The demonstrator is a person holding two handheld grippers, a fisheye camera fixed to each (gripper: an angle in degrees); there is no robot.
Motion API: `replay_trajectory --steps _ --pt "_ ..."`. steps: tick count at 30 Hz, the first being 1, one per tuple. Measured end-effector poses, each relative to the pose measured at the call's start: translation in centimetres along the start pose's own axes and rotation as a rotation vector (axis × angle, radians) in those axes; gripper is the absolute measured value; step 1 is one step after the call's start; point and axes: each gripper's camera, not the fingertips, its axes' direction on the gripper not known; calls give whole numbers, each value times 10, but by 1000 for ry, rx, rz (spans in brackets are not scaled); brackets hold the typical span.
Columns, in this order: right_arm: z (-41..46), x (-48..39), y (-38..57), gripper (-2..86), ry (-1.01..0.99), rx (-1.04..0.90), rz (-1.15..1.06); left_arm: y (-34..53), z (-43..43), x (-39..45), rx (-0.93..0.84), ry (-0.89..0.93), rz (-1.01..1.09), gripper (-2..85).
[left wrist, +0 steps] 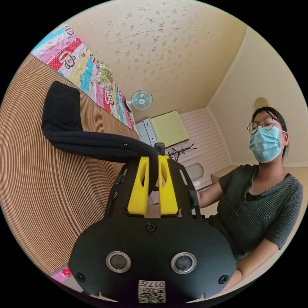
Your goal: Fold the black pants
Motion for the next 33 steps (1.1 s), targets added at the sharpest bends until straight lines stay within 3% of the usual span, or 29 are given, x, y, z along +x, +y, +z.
replay_trajectory --steps 16,20,25,30,33 --pt "-56 -357 -10 30 216 -81 -622 -11 124 324 69 -95 558 52" --pt "-59 -427 -13 29 303 -35 -678 -22 146 365 122 -78 546 51" --pt "-59 -417 -36 27 436 20 -604 -65 188 342 128 -160 414 51" --pt "-55 -286 -107 22 672 -71 -359 -127 246 227 41 -340 137 51" --pt "-57 -191 -144 16 737 -110 -177 -154 274 152 19 -344 5 51"
